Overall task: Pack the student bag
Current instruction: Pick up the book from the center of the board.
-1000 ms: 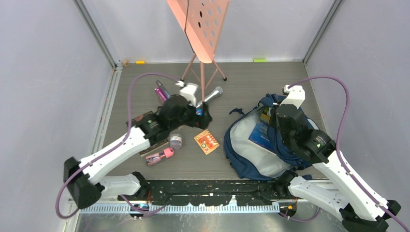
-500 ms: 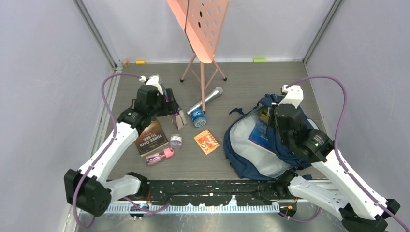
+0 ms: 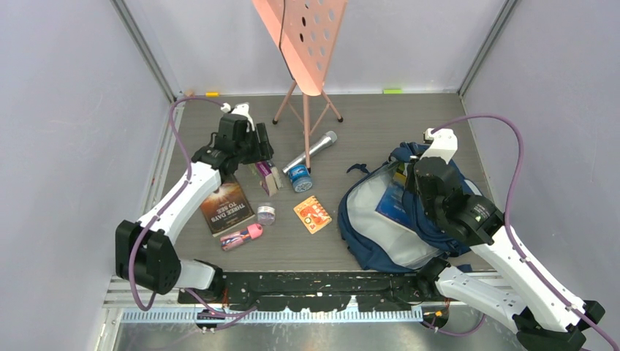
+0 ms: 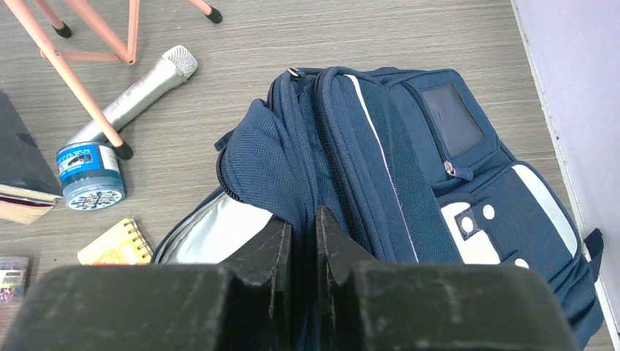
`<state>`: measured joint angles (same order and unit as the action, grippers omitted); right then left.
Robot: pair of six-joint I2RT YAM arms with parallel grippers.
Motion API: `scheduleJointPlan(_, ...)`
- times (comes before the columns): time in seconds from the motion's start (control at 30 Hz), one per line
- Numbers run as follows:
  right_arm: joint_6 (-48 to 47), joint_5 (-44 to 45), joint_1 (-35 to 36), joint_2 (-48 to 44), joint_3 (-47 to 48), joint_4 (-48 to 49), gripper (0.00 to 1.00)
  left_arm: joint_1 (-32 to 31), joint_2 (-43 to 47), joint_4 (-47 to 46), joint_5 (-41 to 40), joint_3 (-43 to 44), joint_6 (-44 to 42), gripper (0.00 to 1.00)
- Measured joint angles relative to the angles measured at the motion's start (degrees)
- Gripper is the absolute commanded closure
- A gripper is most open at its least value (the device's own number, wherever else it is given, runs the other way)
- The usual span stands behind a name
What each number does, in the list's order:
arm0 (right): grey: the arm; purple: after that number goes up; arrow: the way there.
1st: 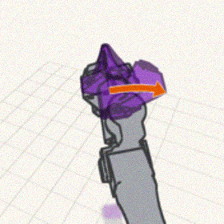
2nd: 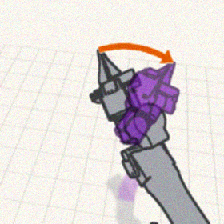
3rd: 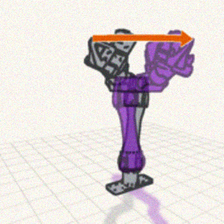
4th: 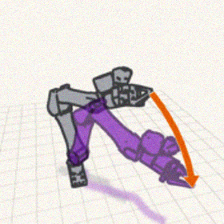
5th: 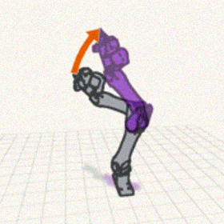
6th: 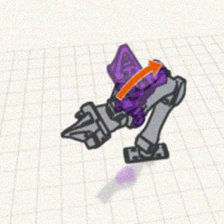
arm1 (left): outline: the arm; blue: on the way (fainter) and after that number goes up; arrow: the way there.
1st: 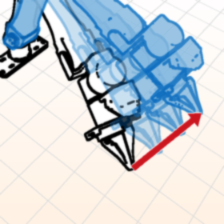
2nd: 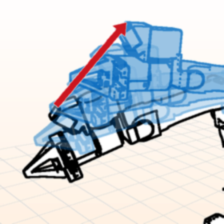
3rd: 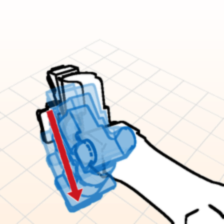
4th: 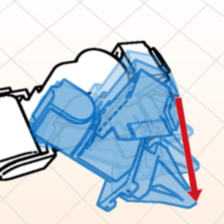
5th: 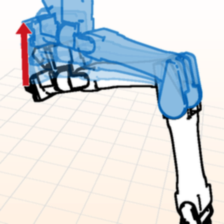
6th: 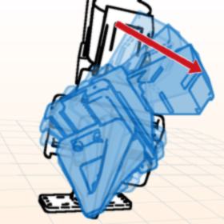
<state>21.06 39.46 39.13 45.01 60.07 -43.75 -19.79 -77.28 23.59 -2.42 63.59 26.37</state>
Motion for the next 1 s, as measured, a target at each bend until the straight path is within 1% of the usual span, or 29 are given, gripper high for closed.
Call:
scheduleJointPlan(0.3, -0.3, 0.0, 0.0, 0.0, 0.0, 0.0, 1.00, 0.8, -4.1, -0.6, -0.1, 1.0, -0.4, 0.39)
scheduleJointPlan(0.6, -0.4, 0.0, 0.0, 0.4, 0.0, 0.1, 1.00, 0.9, -5.9, -1.1, -0.1, 1.3, -1.4, 0.40)
scheduleJointPlan(1.0, -0.6, -0.1, 0.0, 0.9, 0.0, 0.4, 1.00, 1.0, -10.1, -1.2, 0.0, 5.1, -2.0, 0.42)
